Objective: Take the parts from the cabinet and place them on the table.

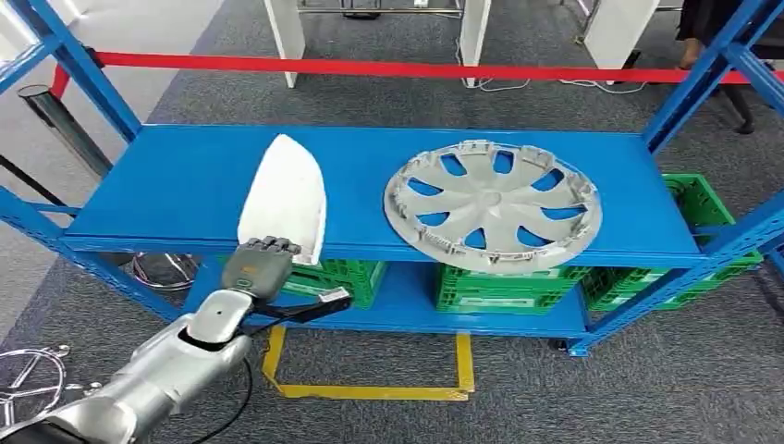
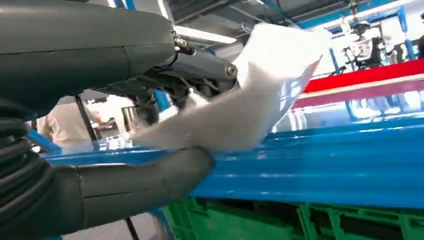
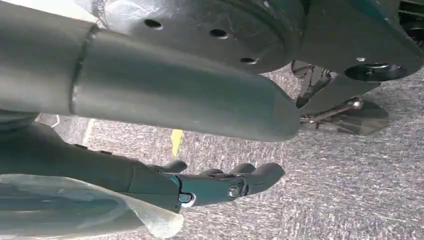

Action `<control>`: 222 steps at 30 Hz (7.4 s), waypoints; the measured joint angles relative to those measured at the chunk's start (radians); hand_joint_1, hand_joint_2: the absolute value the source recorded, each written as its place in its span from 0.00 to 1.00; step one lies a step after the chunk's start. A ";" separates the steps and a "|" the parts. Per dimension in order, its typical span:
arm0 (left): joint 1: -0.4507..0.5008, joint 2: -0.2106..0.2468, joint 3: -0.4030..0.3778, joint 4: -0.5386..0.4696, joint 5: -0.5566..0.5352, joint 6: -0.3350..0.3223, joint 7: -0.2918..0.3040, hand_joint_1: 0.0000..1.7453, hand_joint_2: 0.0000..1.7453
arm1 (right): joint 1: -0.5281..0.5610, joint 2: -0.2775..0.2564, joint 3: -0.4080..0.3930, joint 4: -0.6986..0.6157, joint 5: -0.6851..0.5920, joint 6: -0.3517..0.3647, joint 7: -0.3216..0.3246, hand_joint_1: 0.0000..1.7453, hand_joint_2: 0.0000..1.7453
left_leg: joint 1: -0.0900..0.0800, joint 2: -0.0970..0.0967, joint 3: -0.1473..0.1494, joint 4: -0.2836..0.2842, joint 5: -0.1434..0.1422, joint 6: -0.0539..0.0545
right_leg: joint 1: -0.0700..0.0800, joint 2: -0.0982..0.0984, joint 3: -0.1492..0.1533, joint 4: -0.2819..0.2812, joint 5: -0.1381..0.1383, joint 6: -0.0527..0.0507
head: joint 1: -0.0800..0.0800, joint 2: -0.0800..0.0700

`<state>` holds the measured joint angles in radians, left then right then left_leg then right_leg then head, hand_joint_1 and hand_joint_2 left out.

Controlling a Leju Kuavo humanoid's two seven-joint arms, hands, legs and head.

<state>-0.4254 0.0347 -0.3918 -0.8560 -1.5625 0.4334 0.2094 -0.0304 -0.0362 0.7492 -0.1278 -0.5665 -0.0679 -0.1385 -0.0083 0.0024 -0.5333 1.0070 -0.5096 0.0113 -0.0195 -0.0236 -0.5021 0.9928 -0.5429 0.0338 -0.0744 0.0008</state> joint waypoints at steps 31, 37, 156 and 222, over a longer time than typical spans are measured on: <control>0.170 0.067 0.148 -0.704 0.188 0.187 -0.166 1.00 1.00 | 0.006 0.000 0.011 0.000 -0.056 -0.023 -0.060 0.00 0.00 | 0.000 0.000 0.001 0.000 0.000 0.000 | 0.000 0.000 0.001 0.000 0.000 0.000 | 0.000 0.000; 0.184 0.087 0.168 -0.851 0.176 0.204 -0.195 1.00 1.00 | 0.006 0.000 0.018 0.000 -0.062 -0.023 -0.063 0.00 0.00 | 0.000 0.000 0.001 0.000 0.000 0.000 | 0.000 0.000 0.000 0.000 0.000 0.000 | 0.000 0.000; 0.273 0.227 0.347 -0.881 0.401 0.117 -0.263 1.00 1.00 | -0.019 0.098 0.083 -0.001 -0.158 -0.118 -0.060 0.00 0.00 | 0.020 -0.005 -0.091 0.197 -0.003 -0.049 | 0.016 0.011 -0.060 -0.016 0.072 -0.050 | 0.000 0.000; 0.180 0.238 0.292 -0.813 0.428 0.075 -0.247 1.00 1.00 | -0.012 0.109 0.134 0.015 -0.206 -0.233 -0.208 0.00 0.00 | 0.002 -0.001 0.053 -0.029 -0.005 -0.012 | 0.033 0.006 -0.098 0.004 0.108 -0.038 | 0.003 0.000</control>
<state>-0.2453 0.2724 -0.0996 -1.6690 -1.1345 0.5081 -0.0378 -0.0426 0.0725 0.8827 -0.1129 -0.7725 -0.3010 -0.3460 -0.0060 0.0011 -0.4808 0.9777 -0.5143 -0.0008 0.0131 -0.0172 -0.5996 0.9970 -0.4353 -0.0040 -0.0717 0.0008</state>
